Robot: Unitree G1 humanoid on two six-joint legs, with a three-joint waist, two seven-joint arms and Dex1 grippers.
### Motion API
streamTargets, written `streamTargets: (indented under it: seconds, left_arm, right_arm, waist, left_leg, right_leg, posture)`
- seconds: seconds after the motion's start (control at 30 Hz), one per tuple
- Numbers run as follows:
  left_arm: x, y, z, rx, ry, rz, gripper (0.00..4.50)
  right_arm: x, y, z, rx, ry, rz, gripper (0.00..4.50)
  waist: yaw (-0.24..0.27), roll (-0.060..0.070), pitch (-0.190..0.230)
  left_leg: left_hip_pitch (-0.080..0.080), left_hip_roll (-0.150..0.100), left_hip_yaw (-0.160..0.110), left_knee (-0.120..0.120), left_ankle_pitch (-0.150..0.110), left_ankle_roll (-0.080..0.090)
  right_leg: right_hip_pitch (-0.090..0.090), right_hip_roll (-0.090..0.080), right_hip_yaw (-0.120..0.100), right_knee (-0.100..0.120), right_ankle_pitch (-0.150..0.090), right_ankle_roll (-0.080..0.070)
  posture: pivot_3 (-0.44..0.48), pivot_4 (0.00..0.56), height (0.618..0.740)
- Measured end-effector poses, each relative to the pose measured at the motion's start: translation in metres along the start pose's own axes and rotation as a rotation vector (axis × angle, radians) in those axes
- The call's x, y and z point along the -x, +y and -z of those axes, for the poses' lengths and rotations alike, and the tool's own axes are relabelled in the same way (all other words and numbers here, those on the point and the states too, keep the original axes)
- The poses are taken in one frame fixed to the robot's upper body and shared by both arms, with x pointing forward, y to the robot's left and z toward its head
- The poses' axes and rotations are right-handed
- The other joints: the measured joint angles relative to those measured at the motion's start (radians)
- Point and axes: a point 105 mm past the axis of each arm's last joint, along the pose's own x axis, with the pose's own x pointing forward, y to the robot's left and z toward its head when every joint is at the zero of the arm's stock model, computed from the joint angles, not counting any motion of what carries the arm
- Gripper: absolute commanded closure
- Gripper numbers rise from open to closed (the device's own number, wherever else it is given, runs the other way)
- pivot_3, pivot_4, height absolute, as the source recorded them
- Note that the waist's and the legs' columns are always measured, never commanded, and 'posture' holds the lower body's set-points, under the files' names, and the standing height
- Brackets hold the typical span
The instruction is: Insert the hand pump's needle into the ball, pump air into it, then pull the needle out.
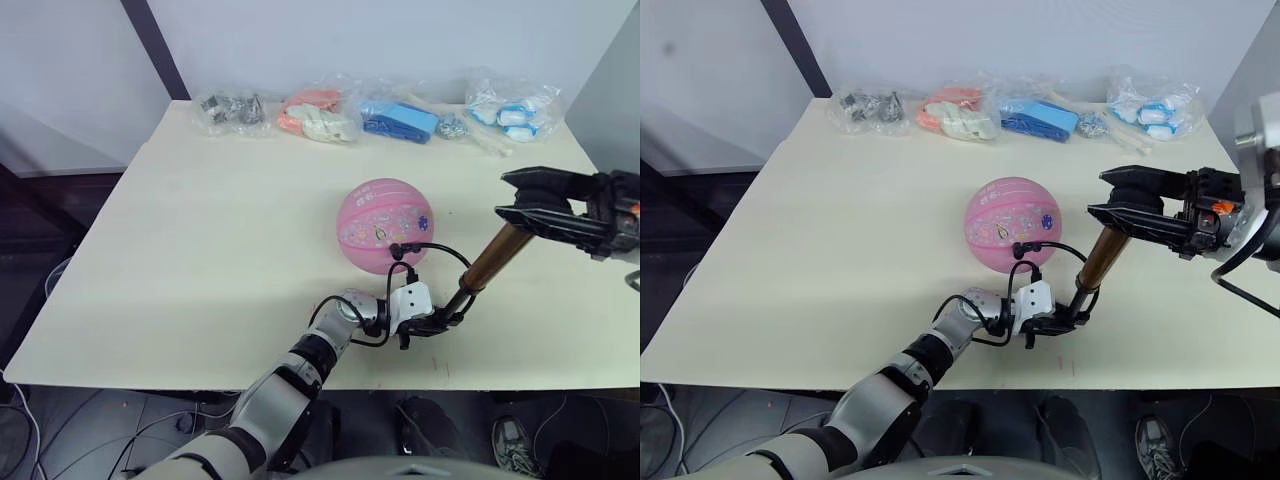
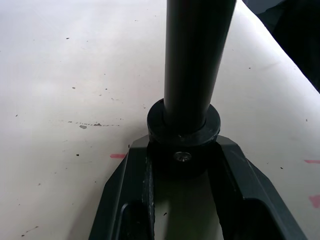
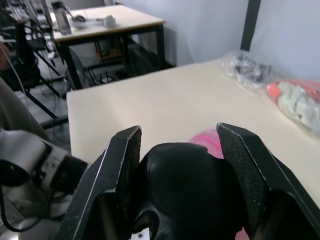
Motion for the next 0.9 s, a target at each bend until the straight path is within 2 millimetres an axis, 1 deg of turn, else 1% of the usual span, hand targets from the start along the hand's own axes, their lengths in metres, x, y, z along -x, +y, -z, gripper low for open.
streamTargets:
  seconds: [0.1,0.27,0.6,0.77,0.9]
  left_arm:
    - [0.0,0.0,-0.001,0.0,0.0,0.002,3.43]
    - [0.0,0.0,0.0,0.004,0.004,0.0,3.43]
    - [0.001,0.001,0.003,0.011,0.015,-0.01,3.43]
    - [0.001,0.001,0.005,0.015,0.021,-0.012,3.43]
    - [0.002,0.001,0.006,0.016,0.022,-0.013,3.43]
  right_arm:
    - [0.0,0.0,0.002,-0.001,0.006,0.005,2.48]
    - [0.002,-0.001,0.015,0.013,0.014,0.029,2.48]
    - [-0.01,0.002,0.07,0.025,0.048,0.046,2.48]
    - [-0.017,0.003,0.092,0.016,0.051,0.058,2.48]
    - [-0.022,0.003,0.107,0.004,0.041,0.075,2.48]
  waist:
    - [0.001,0.0,0.0]
    - [0.0,0.0,-0.001]
    - [-0.002,-0.005,-0.004]
    - [-0.002,-0.007,-0.005]
    - [-0.003,-0.007,-0.006]
  left_leg:
    - [-0.002,0.0,0.0,0.001,0.0,0.0]
    - [-0.001,0.0,0.0,0.001,0.0,0.0]
    - [0.003,0.001,0.001,0.001,0.0,0.0]
    - [0.01,0.001,0.001,-0.001,0.0,0.0]
    - [0.011,0.001,0.002,-0.001,0.0,0.0]
  right_leg:
    - [-0.002,0.0,0.0,0.0,0.0,0.0]
    - [-0.002,0.0,0.0,0.0,0.0,0.0]
    - [0.001,0.001,0.0,0.001,0.0,0.0]
    - [0.007,0.001,0.0,0.001,0.0,0.001]
    - [0.008,0.001,0.001,0.001,0.0,0.001]
  posture:
    - [0.0,0.15,0.736]
    - [0.0,0.15,0.736]
    - [0.0,0.15,0.736]
    - [0.0,0.15,0.736]
    - [0.0,0.15,0.736]
